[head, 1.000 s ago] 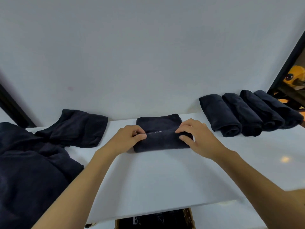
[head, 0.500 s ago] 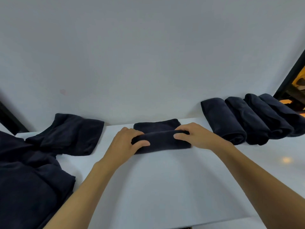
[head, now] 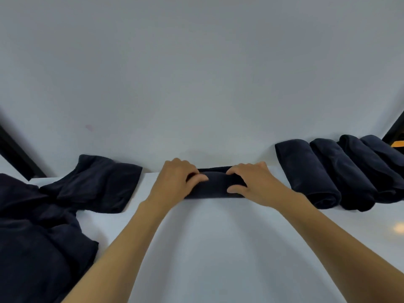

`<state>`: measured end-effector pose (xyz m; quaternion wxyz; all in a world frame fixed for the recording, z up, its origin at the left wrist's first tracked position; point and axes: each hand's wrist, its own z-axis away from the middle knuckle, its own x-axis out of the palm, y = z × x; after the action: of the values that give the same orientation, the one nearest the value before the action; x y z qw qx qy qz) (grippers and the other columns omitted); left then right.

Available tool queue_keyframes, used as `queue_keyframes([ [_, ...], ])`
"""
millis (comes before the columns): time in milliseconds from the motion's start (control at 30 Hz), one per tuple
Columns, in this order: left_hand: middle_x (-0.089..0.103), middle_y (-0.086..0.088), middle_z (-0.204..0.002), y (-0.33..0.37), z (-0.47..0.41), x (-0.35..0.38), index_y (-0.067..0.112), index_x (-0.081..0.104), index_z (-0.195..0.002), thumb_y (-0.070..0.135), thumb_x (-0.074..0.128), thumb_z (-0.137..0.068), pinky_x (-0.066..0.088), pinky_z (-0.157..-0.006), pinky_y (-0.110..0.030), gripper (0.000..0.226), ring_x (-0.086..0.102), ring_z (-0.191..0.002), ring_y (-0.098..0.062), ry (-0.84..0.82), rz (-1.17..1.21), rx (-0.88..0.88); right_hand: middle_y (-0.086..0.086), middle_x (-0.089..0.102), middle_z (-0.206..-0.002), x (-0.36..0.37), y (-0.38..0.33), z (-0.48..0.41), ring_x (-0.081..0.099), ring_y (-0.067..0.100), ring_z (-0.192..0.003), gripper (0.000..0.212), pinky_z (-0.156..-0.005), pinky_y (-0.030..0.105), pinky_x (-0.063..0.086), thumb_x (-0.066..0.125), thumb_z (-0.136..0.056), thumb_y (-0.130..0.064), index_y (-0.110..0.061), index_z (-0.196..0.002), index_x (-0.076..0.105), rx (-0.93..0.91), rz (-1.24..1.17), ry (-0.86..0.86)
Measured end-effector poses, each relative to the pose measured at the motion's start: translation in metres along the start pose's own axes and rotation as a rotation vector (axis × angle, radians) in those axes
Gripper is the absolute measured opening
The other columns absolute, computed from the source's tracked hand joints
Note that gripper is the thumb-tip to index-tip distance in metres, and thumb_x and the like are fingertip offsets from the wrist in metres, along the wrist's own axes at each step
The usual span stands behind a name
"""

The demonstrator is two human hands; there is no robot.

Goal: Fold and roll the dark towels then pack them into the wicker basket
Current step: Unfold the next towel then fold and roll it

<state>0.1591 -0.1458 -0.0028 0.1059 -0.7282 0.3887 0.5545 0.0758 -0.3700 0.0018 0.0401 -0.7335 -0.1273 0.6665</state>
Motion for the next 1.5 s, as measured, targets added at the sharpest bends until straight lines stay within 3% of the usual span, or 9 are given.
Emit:
queue_keyframes([
  [200,0.064,0.011,-0.099,-0.009,-0.009,0.004,0.031,0.062,-0.111,0.064,0.060,-0.080,0.033,-0.088,-0.033,0.046,0.047,-0.098,-0.016,-0.238,-0.104,-0.031,-0.009,0.062,-0.121,-0.016,0.004,-0.031,0.055,0.017,-0.108,0.024,-0.093,0.035,0.039,0.055,-0.096,-0.036,-0.030,-0.119,0.055,0.133,-0.233,-0.201],
  [500,0.065,0.003,-0.091,-0.025,-0.068,-0.009,0.029,0.065,-0.088,0.057,0.067,-0.080,0.049,-0.080,-0.033,0.029,0.062,-0.090,-0.019,-0.696,0.117,-0.272,-0.002,0.056,-0.111,0.010,-0.021,-0.039,0.052,0.022,-0.097,0.046,-0.085,0.035,0.036,0.064,-0.084,-0.038,-0.019,-0.122,0.045,-0.160,0.309,0.057],
  [600,0.056,0.002,-0.093,-0.016,-0.067,-0.011,0.026,0.063,-0.082,0.062,0.071,-0.073,0.049,-0.078,-0.035,0.039,0.055,-0.094,-0.021,-0.453,0.002,-0.335,-0.001,0.061,-0.098,0.003,-0.021,-0.048,0.056,0.024,-0.087,0.036,-0.073,0.034,0.036,0.063,-0.082,-0.032,-0.019,-0.112,0.046,-0.053,0.123,0.048],
  [733,0.051,-0.003,-0.108,0.020,-0.034,0.003,0.018,0.050,-0.113,0.041,0.063,-0.090,0.048,-0.073,-0.035,0.035,0.058,-0.089,-0.026,0.104,0.109,-0.425,-0.003,0.061,-0.096,-0.010,-0.013,-0.045,0.059,0.017,-0.087,0.038,-0.072,0.032,0.051,0.069,-0.079,-0.033,-0.023,-0.112,0.051,0.258,-0.369,-0.032],
  [833,0.056,0.002,-0.111,0.044,-0.017,0.027,0.021,0.053,-0.121,0.043,0.065,-0.088,0.053,-0.083,-0.033,0.042,0.063,-0.094,-0.020,0.156,0.584,-0.501,-0.004,0.061,-0.103,-0.017,-0.007,-0.034,0.061,0.015,-0.095,0.039,-0.079,0.031,0.054,0.072,-0.078,-0.032,-0.024,-0.112,0.056,0.412,-0.630,-0.001],
  [1067,0.024,0.010,-0.159,0.118,-0.013,0.045,0.021,0.033,-0.150,0.029,0.051,-0.099,0.026,-0.114,-0.023,0.055,0.026,-0.144,-0.008,0.088,0.808,-0.361,0.005,0.072,-0.092,-0.036,0.012,0.006,0.068,0.019,-0.087,0.018,-0.076,0.029,0.055,0.069,-0.086,-0.025,-0.011,-0.096,0.066,0.637,-0.955,0.078],
  [1167,0.025,0.011,-0.158,0.140,-0.024,0.054,0.024,0.039,-0.148,0.026,0.050,-0.099,0.026,-0.113,-0.022,0.050,0.026,-0.143,-0.007,0.077,0.880,-0.359,0.015,0.071,-0.087,-0.044,0.021,0.019,0.068,0.024,-0.081,0.028,-0.072,0.033,0.053,0.061,-0.090,-0.025,0.002,-0.092,0.066,0.666,-0.849,0.130],
  [1300,0.034,0.004,-0.155,0.160,-0.038,0.076,0.019,0.049,-0.141,0.020,0.054,-0.097,0.026,-0.110,-0.020,0.044,0.033,-0.141,-0.010,0.070,0.836,-0.304,0.003,0.060,-0.075,-0.046,0.035,0.032,0.058,0.019,-0.069,0.027,-0.054,0.026,0.038,0.050,-0.095,-0.033,-0.012,-0.079,0.054,0.611,-0.157,0.115],
  [1500,0.051,0.000,-0.131,0.171,-0.051,0.109,0.014,0.060,-0.120,0.016,0.057,-0.095,0.038,-0.102,-0.021,0.026,0.049,-0.115,-0.007,0.112,0.736,-0.167,0.002,0.048,-0.112,-0.037,0.046,0.043,0.043,0.017,-0.095,0.031,-0.067,0.029,0.039,0.043,-0.098,-0.015,-0.021,-0.127,0.052,0.427,0.277,0.080],
])
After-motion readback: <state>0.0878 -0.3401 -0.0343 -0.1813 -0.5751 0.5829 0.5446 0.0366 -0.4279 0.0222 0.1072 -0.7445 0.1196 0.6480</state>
